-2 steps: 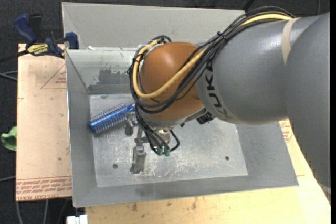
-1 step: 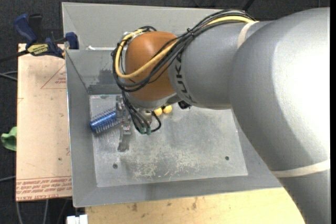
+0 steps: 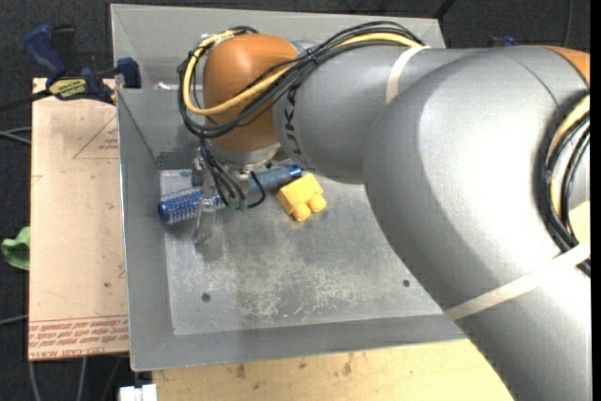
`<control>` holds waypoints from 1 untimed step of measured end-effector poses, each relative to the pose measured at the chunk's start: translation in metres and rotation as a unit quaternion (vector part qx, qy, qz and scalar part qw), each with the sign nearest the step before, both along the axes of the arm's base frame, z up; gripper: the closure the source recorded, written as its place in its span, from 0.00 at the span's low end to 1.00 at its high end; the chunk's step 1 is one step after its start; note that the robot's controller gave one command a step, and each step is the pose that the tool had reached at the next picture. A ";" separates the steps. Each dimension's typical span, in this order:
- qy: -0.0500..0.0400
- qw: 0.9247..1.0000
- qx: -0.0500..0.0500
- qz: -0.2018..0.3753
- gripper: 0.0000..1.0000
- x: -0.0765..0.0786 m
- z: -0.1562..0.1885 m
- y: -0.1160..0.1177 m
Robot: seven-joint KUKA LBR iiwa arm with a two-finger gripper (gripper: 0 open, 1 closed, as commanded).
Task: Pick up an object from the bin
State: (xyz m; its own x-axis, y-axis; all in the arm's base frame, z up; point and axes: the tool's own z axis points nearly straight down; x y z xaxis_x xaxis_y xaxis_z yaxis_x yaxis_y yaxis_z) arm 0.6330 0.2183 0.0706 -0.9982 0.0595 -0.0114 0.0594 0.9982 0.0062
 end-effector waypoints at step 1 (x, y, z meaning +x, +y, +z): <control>0.005 1.000 -0.002 -0.001 1.00 -0.004 -0.001 -0.002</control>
Offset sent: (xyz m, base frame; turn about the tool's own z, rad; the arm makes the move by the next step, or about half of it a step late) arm 0.0000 0.0000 0.0000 0.0000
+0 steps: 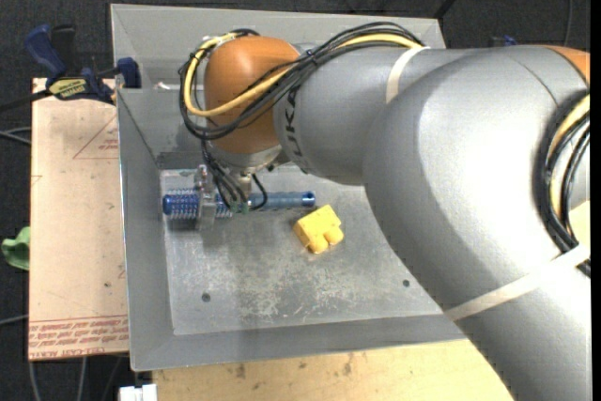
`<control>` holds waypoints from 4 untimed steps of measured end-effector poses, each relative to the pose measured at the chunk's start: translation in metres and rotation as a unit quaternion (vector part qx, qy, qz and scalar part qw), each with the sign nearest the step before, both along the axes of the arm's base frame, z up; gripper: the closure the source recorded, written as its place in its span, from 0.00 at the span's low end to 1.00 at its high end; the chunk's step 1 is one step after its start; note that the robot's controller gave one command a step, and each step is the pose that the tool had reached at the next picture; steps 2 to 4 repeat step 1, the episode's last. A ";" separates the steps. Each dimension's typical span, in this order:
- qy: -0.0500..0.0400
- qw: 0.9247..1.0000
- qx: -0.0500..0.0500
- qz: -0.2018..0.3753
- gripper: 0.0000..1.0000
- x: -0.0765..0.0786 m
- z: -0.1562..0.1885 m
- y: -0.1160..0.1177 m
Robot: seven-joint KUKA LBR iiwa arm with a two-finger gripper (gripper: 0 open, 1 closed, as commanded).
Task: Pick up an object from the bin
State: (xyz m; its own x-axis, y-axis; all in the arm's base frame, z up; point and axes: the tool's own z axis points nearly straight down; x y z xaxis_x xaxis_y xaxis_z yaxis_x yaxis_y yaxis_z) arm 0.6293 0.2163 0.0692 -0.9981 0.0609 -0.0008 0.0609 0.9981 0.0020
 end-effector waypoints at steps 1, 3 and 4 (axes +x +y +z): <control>-0.004 1.000 0.001 0.019 1.00 -0.018 0.155 -0.002; -0.004 1.000 0.001 0.019 1.00 -0.018 0.155 -0.002; -0.004 1.000 0.001 0.019 1.00 -0.018 0.155 -0.002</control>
Offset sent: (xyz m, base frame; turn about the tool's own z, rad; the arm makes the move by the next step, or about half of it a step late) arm -0.0196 -0.0027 0.1501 -0.0392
